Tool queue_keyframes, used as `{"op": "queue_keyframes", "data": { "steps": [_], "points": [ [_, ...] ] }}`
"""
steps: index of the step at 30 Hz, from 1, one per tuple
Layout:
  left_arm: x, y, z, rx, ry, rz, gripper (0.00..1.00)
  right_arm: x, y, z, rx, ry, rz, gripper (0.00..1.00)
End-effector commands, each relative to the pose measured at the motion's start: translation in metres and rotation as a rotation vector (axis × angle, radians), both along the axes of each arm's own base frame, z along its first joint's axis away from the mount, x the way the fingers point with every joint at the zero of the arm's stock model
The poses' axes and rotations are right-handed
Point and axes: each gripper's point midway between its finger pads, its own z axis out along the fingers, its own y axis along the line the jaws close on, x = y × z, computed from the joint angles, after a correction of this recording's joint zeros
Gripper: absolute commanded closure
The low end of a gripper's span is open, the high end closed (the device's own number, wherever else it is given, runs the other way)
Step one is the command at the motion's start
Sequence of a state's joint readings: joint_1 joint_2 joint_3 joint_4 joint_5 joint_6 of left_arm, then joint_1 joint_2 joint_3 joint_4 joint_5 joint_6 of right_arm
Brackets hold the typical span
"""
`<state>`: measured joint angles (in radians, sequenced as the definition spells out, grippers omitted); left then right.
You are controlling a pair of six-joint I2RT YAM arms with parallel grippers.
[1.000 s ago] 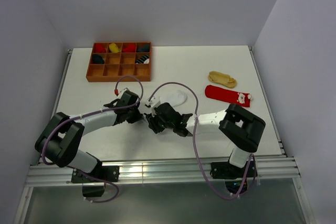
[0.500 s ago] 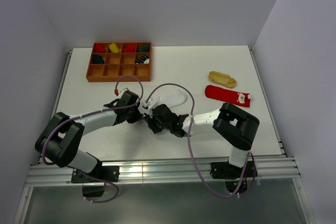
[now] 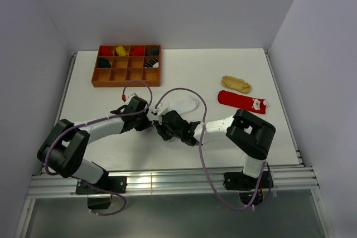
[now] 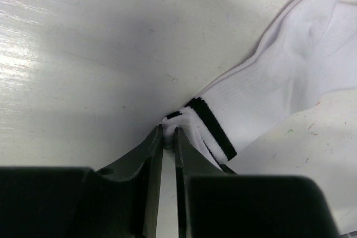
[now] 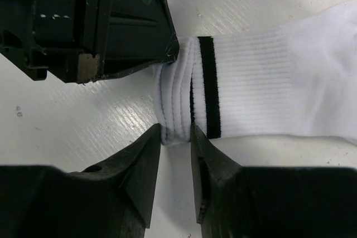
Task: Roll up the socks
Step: Roll the sock at the center of the board.
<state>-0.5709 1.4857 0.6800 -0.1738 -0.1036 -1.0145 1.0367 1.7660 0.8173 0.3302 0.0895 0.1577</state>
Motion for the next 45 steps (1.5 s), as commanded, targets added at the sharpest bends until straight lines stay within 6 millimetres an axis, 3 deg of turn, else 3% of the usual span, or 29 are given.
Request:
{"op": "queue_keyframes", "data": {
  "steps": [1, 9, 12, 16, 22, 28, 34, 45],
  "points": [
    [-0.02, 0.018, -0.024, 0.105, 0.086, -0.012, 0.82, 0.007, 0.016, 0.014, 0.051, -0.03, -0.006, 0.66],
    [-0.015, 0.014, -0.013, 0.066, 0.046, 0.007, 0.78, -0.002, 0.008, 0.0, 0.088, 0.142, -0.002, 1.0],
    [-0.014, 0.012, -0.004, 0.036, 0.017, 0.022, 0.69, 0.0, 0.005, 0.006, 0.185, 0.289, 0.019, 1.0],
    [-0.011, 0.014, 0.014, 0.003, -0.036, 0.052, 0.5, 0.007, -0.003, 0.005, 0.303, 0.484, 0.008, 1.0],
    [-0.011, 0.015, 0.036, -0.07, -0.118, 0.081, 0.39, 0.006, -0.005, 0.004, 0.451, 0.716, 0.032, 1.0],
    [-0.013, 0.011, 0.034, -0.101, -0.125, 0.07, 0.38, 0.015, -0.008, 0.005, 0.56, 0.882, 0.008, 1.0],
    [-0.014, 0.007, 0.018, -0.11, -0.09, 0.074, 0.46, 0.023, -0.011, -0.001, 0.567, 0.918, -0.031, 1.0],
    [-0.011, -0.004, -0.004, -0.129, -0.035, 0.08, 0.49, 0.024, -0.013, -0.013, 0.532, 0.939, -0.066, 1.0]
  ]
}}
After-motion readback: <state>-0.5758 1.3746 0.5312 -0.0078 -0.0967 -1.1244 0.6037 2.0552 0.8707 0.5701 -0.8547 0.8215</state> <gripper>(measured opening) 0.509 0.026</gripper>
